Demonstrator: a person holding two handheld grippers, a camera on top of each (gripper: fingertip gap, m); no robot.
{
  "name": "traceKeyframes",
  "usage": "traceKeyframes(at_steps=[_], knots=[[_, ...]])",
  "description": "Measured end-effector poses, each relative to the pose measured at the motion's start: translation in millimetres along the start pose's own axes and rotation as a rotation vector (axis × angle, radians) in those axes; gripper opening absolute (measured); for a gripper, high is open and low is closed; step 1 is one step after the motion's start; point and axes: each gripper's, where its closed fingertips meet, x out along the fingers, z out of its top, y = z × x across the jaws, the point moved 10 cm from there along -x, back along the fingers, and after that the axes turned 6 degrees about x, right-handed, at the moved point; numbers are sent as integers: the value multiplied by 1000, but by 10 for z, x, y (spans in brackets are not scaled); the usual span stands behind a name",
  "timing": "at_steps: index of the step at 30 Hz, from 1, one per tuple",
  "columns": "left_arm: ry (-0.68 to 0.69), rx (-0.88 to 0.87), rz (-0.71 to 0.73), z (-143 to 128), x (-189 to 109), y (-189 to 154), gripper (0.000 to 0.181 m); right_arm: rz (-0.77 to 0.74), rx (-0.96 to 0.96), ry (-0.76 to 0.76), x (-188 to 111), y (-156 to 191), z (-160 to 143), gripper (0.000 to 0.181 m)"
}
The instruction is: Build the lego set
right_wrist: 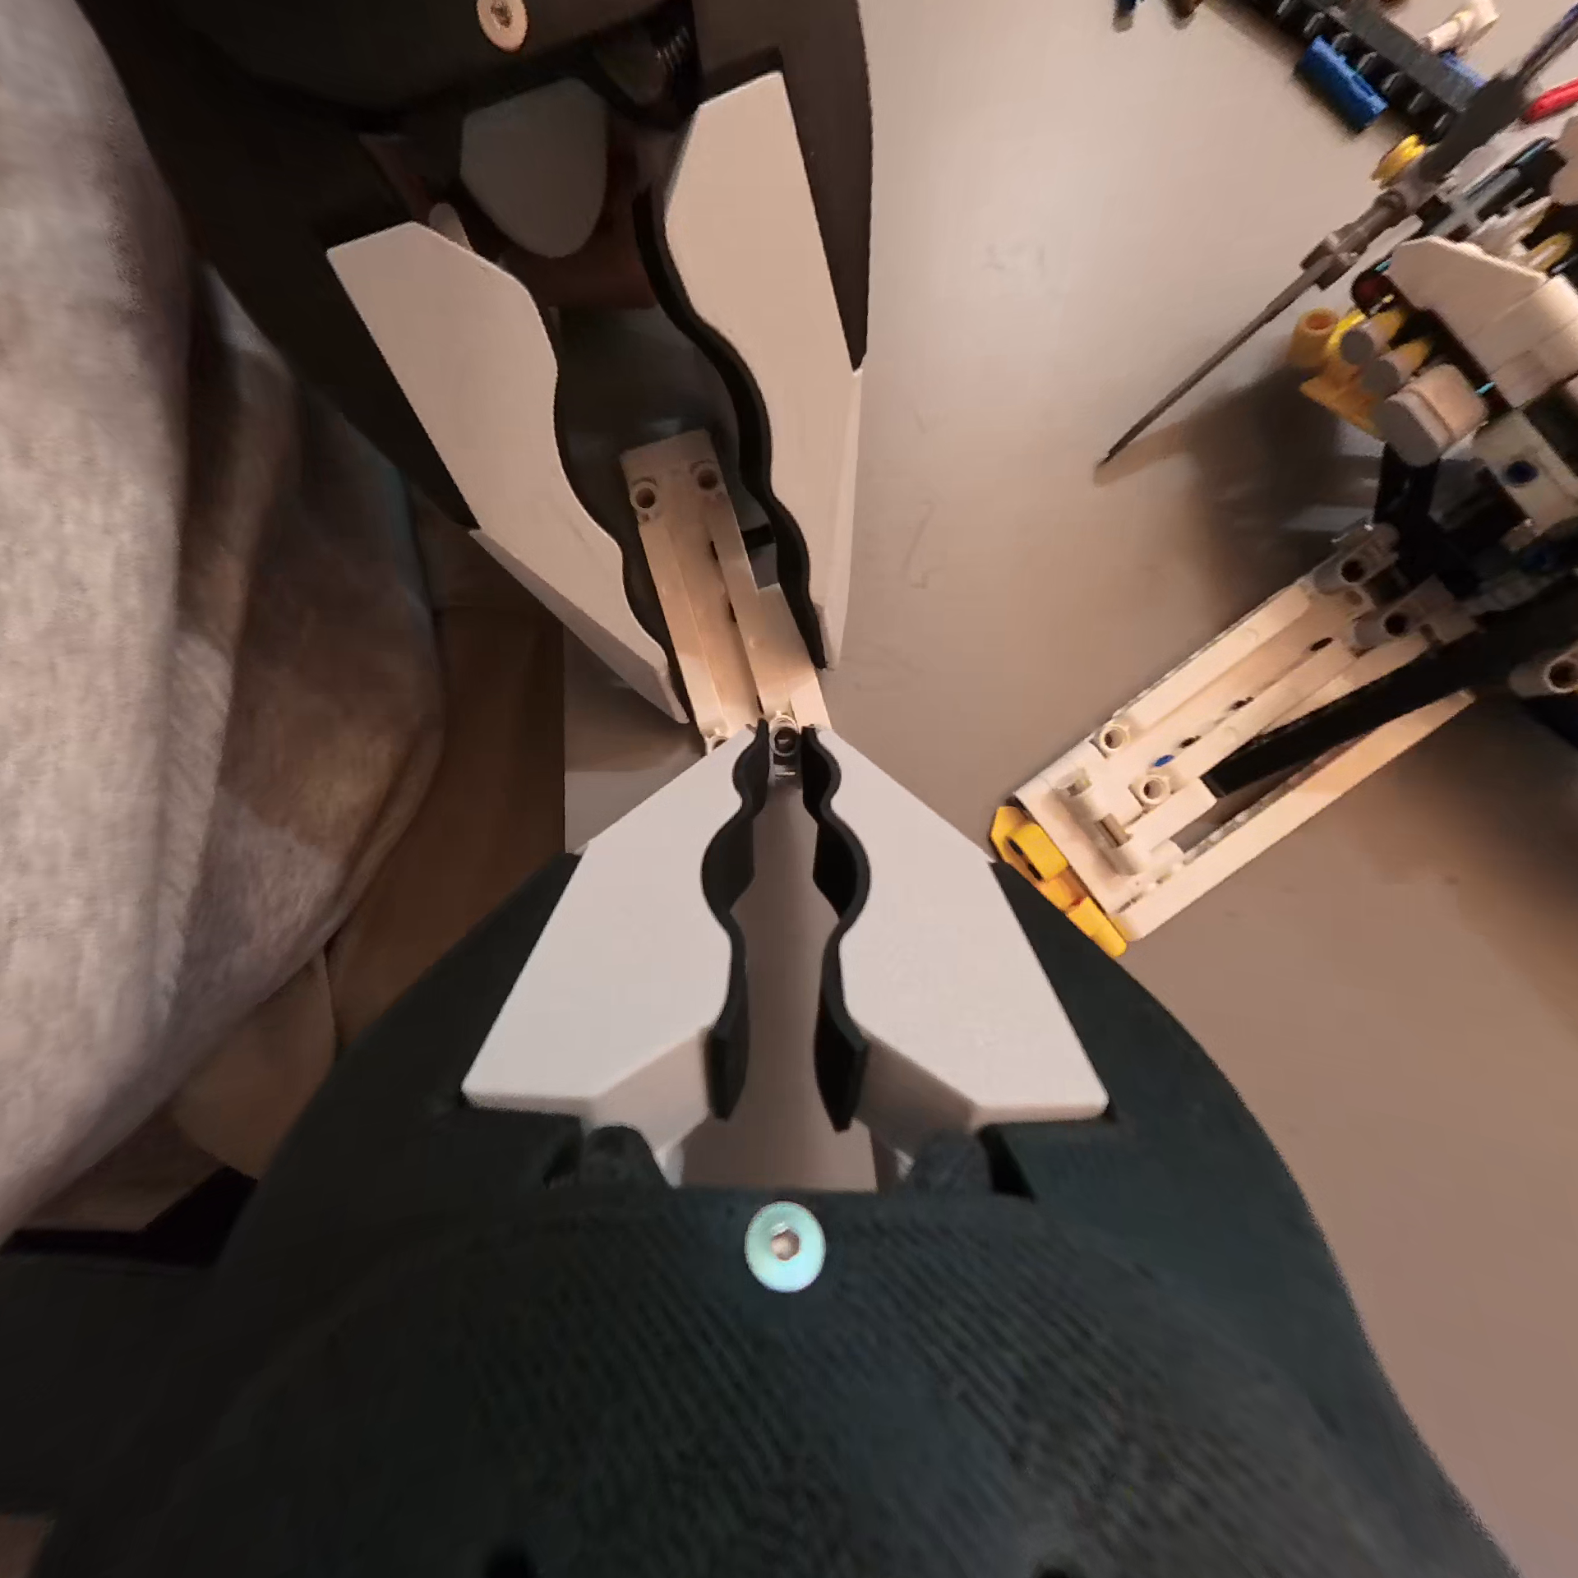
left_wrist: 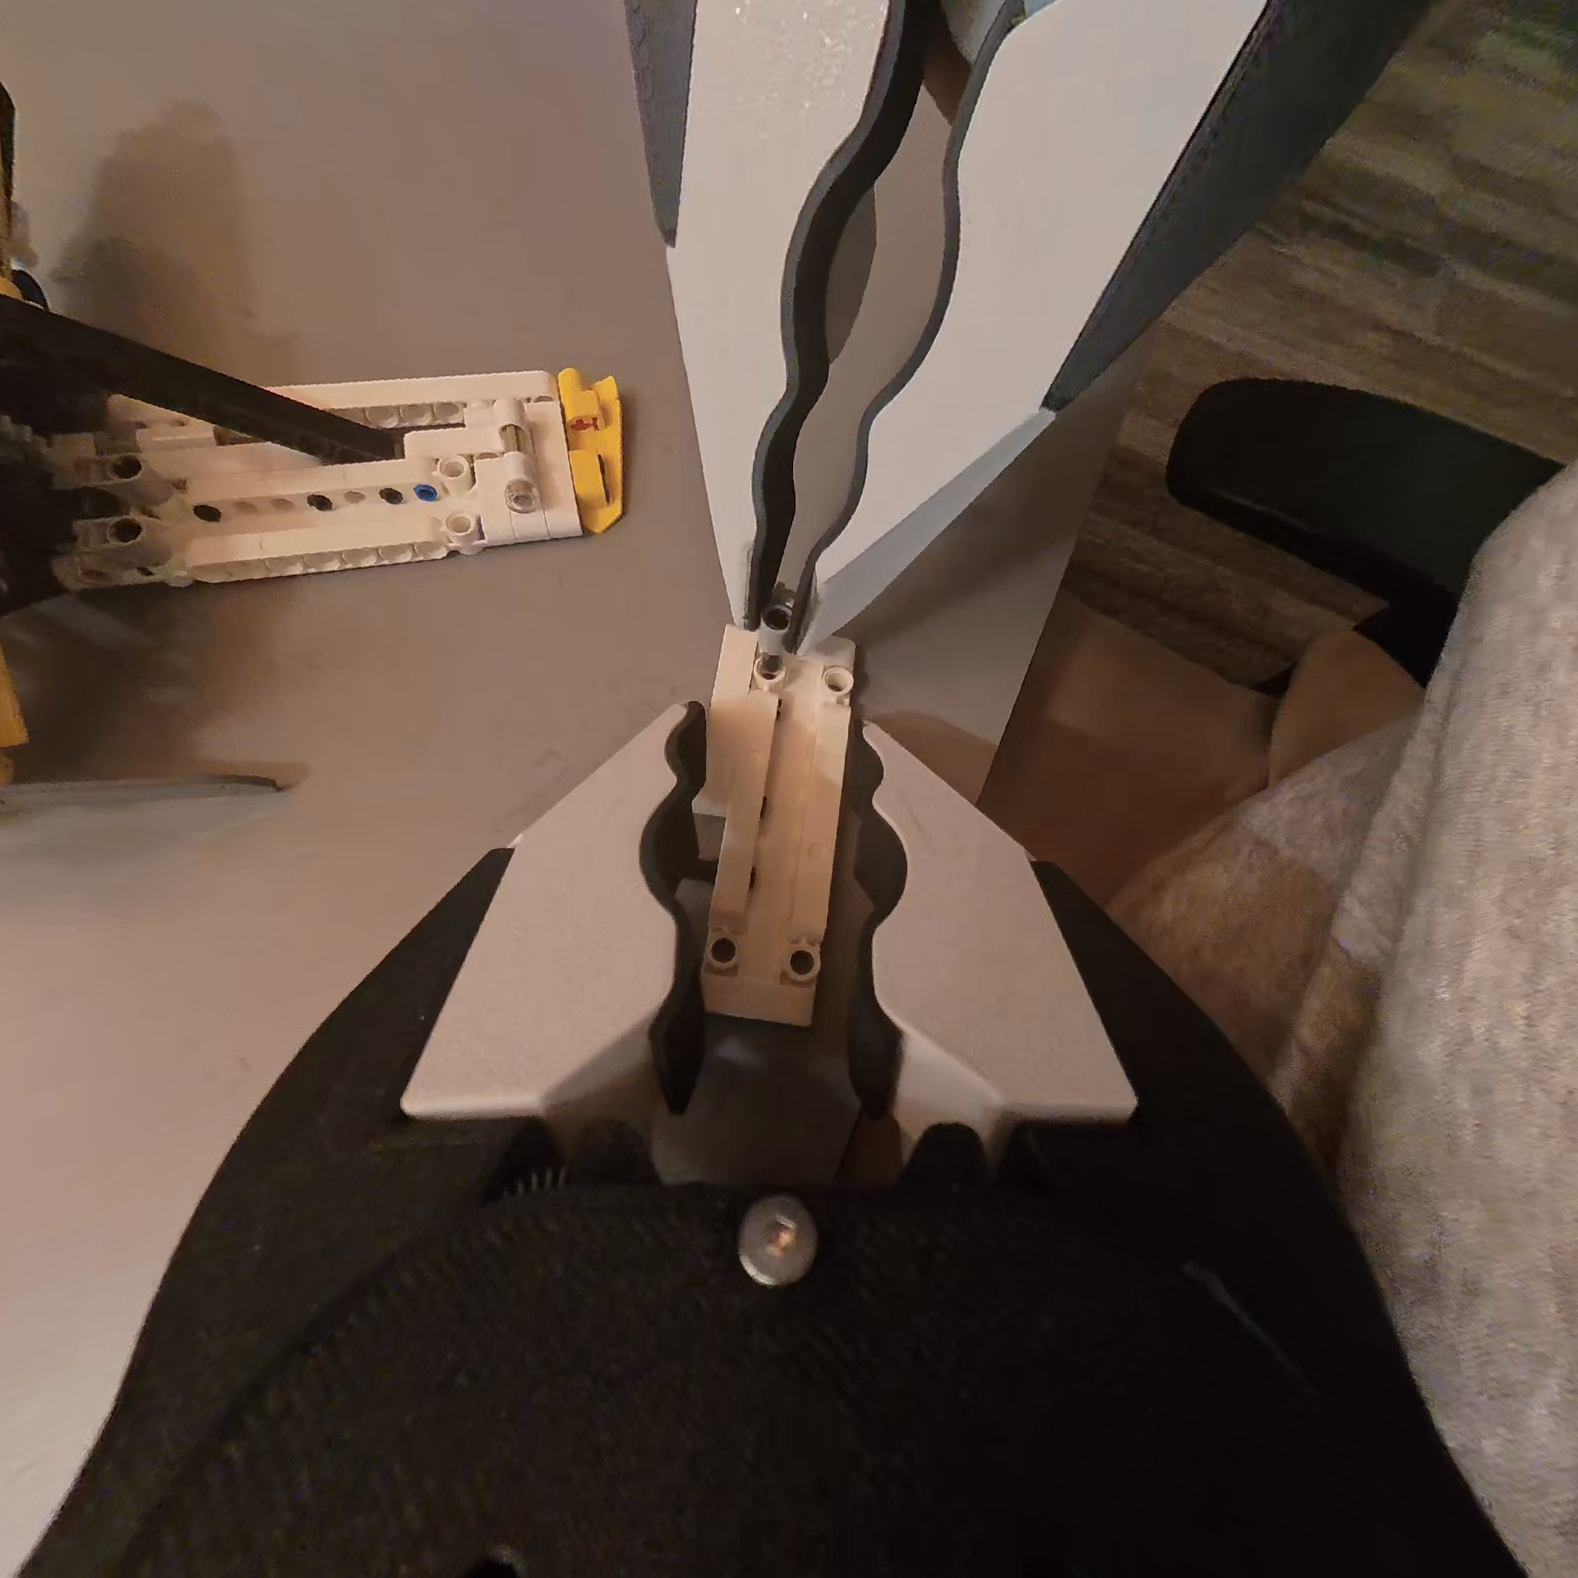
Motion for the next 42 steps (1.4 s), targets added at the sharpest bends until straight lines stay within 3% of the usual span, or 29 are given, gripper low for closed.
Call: traceKeyframes(at_steps=[14,24,42], knots=[[-8,21,19,-9,-3,-19,32,-10,-53,16,17,15,1,6],[-14,13,14,-11,-7,-13,31,-15,-52,145,31,24,127,6],[-18,19,22,-16,-6,-20,31,29,105,264,64,-39,237,6]])
